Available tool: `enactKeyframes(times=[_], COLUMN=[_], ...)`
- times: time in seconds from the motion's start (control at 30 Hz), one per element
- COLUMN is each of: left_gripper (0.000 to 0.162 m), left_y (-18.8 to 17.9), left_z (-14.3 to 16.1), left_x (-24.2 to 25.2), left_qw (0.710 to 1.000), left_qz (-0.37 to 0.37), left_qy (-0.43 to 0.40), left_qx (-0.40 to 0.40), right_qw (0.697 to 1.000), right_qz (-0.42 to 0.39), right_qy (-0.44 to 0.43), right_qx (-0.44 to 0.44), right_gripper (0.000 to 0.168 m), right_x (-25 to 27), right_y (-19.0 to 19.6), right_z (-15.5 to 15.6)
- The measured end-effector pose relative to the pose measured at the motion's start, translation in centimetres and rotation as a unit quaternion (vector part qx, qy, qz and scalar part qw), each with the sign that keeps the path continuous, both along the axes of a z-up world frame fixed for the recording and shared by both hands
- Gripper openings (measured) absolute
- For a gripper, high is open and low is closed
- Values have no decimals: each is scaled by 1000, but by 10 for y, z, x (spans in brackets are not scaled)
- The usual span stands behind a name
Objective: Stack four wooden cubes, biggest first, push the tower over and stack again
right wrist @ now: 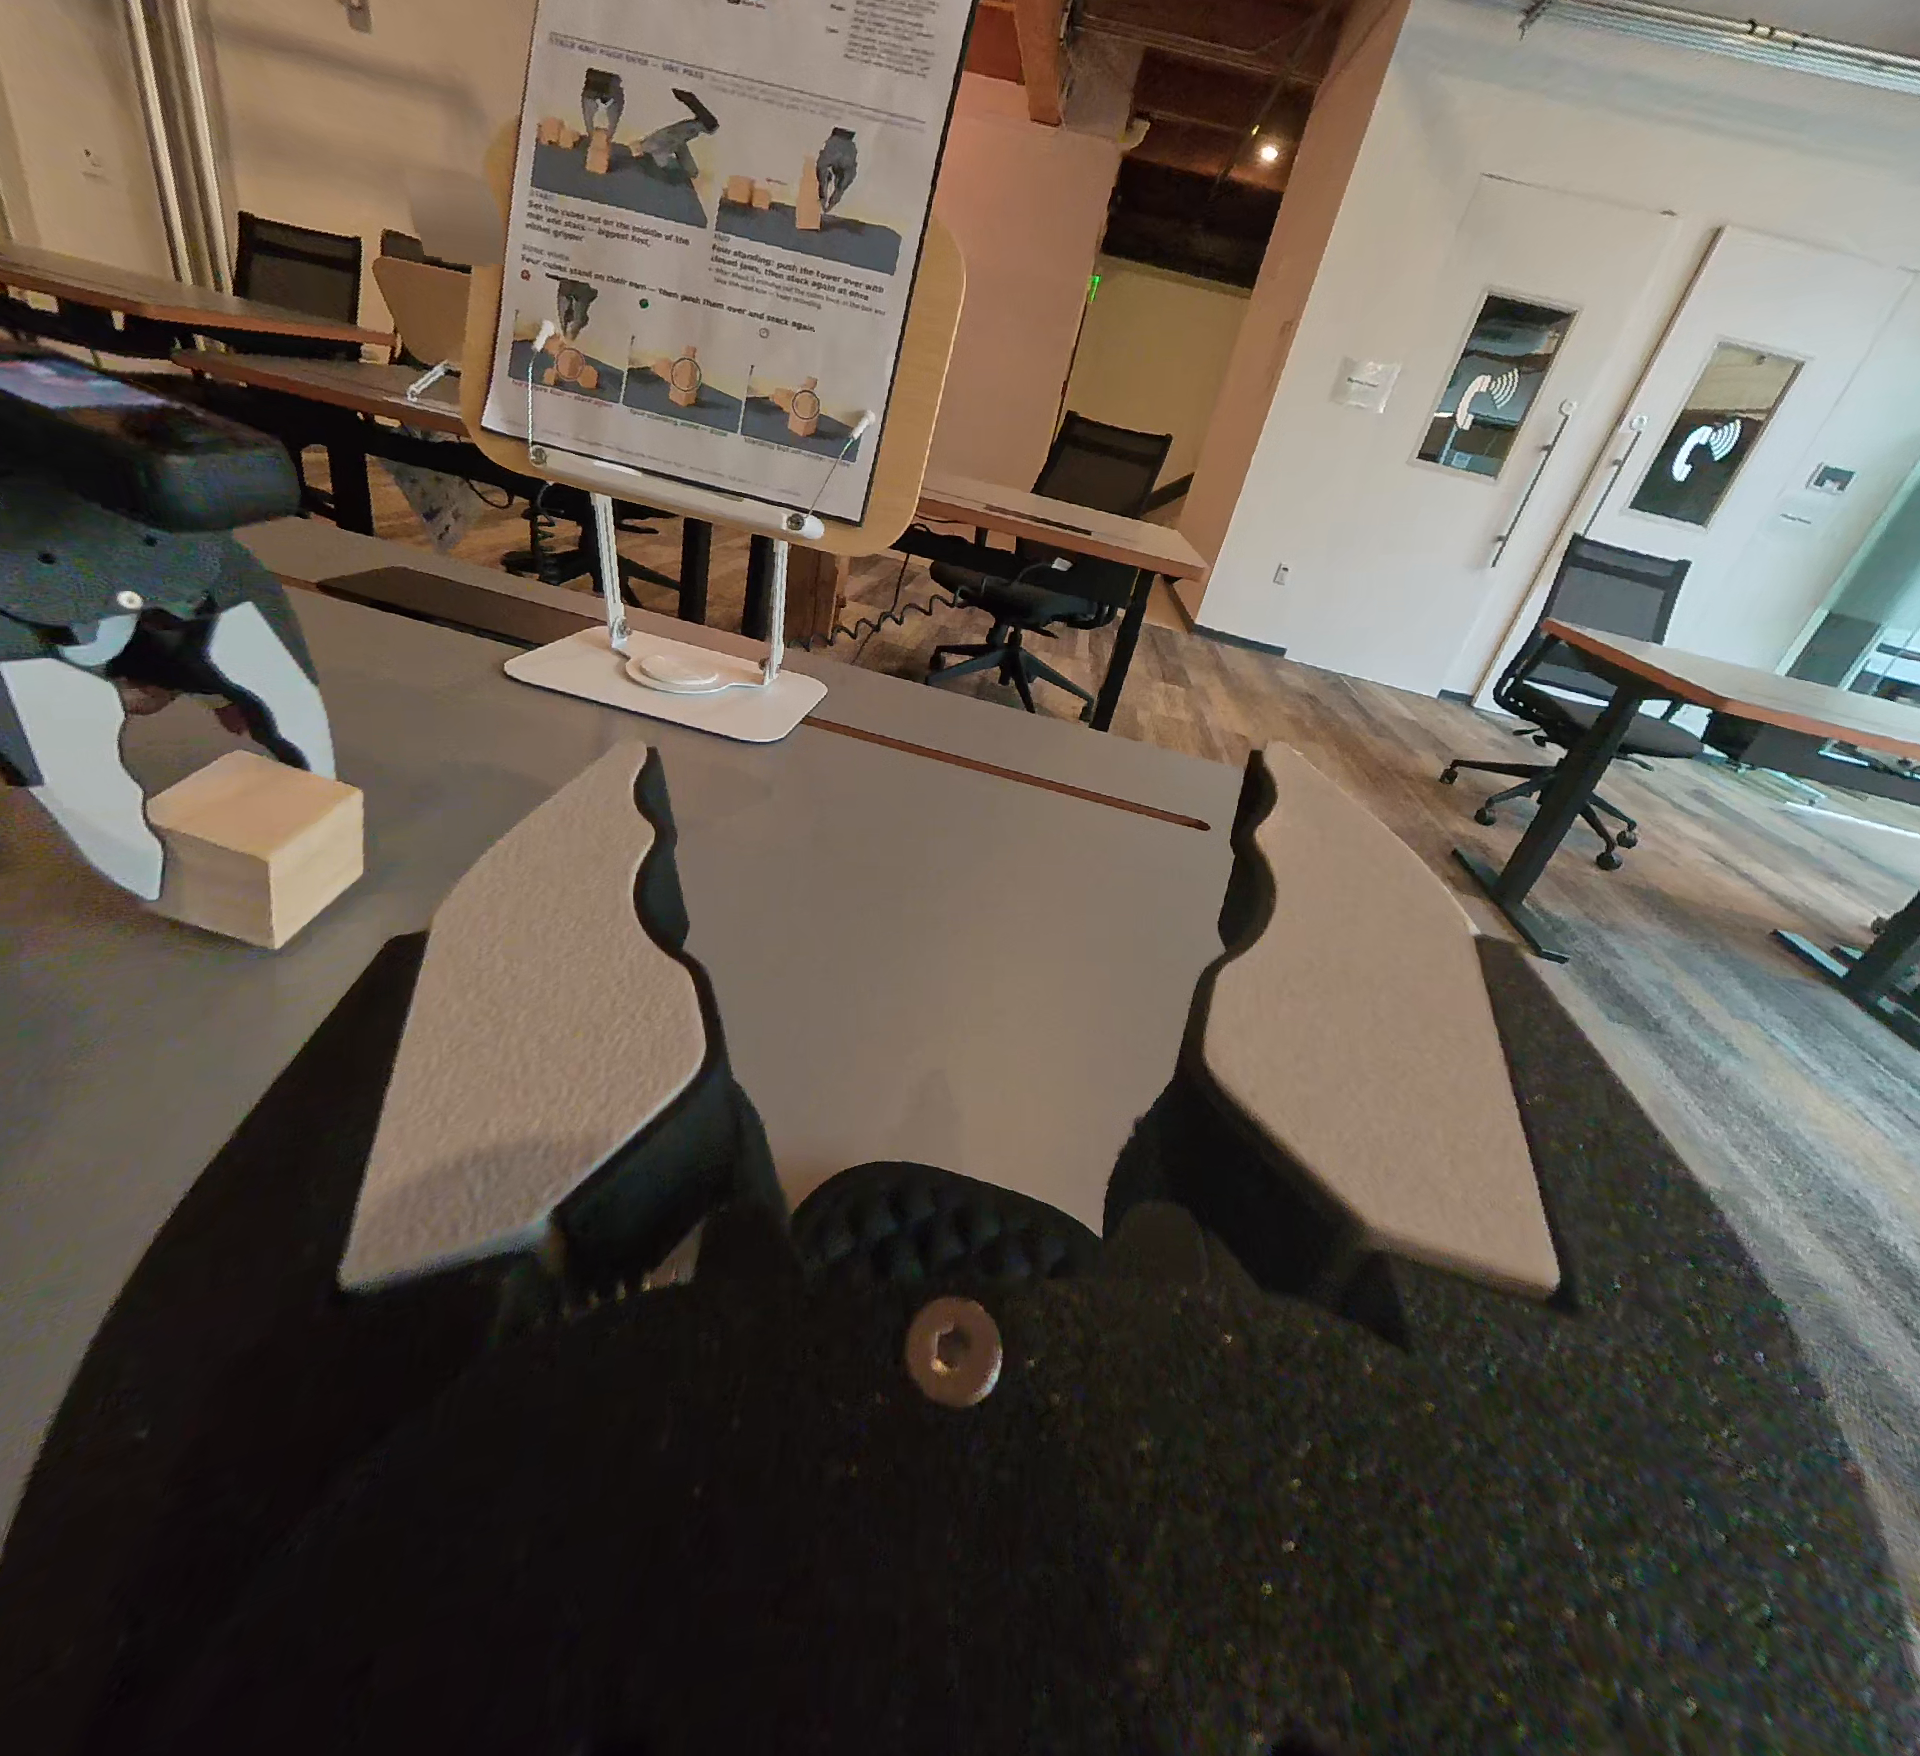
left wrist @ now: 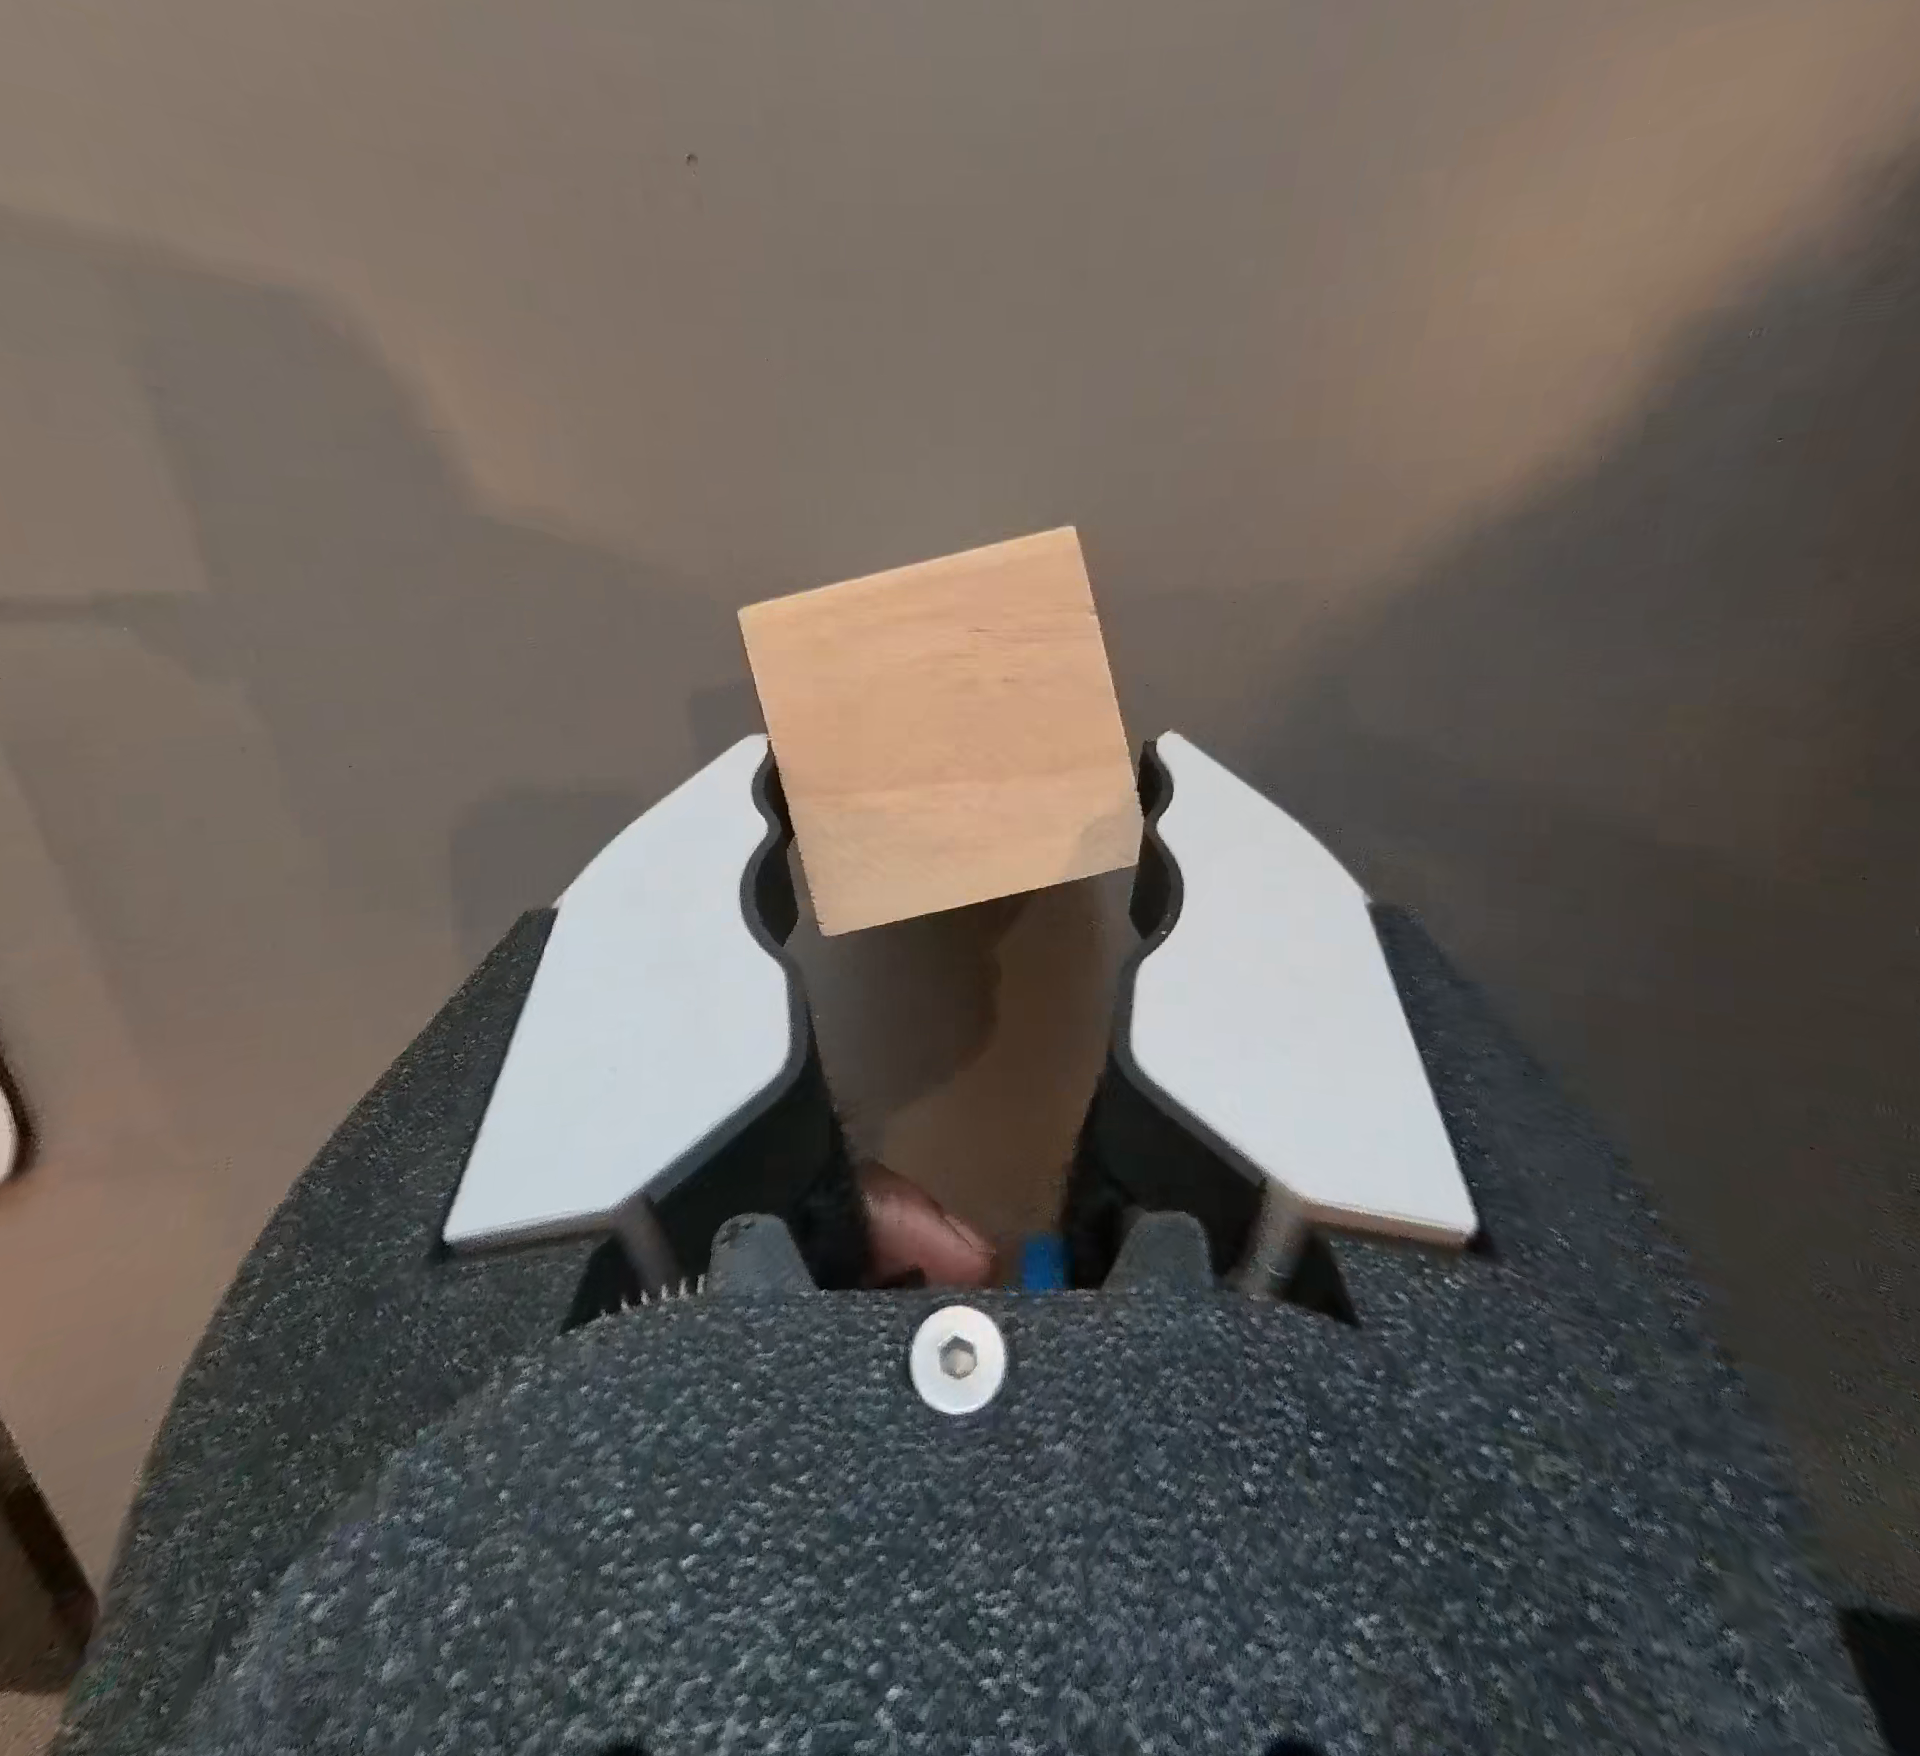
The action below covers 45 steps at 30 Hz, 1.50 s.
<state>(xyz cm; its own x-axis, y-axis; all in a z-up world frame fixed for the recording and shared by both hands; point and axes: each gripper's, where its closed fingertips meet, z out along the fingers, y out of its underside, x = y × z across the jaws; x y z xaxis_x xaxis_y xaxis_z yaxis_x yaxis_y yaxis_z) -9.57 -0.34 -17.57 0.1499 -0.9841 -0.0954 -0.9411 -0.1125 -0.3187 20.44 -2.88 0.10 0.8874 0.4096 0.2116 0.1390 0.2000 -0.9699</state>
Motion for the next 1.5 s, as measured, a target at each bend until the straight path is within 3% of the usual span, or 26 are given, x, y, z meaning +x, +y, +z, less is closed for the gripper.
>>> enactKeyframes(times=[0.47,0.5,0.6,0.7,0.87,0.97,1.2,1.5], left_gripper=[65,69,110,118,113,107,100,83], left_y=[15,15,20,25,7,-19,-83,-91], left_z=[-11,-10,-4,17,66,76,34,0], left_x=[3,3,2,-1,-21,-42,-81,-84], left_qw=[997,997,995,992,973,954,947,948], left_qz=[-24,-19,25,60,140,209,282,295], left_qy=[-66,-70,-83,-111,-171,-197,-144,-110], left_qx=[-33,-36,-42,-9,67,85,53,43], right_qw=[1000,1000,1000,1000,1000,1000,1000,1000], right_qz=[3,4,6,7,6,12,18,17], right_qy=[-11,-10,-12,-14,-11,-8,-15,-16], right_qx=[-16,-16,-19,-18,-12,-12,-6,4], right_gripper=[101,100,100,100,100,100,100,99], right_x=[-5,-6,-8,-9,-7,-9,-15,-15], right_y=[7,8,8,7,5,4,-2,-10], right_z=[-9,-9,-11,-10,-7,-7,-3,4])
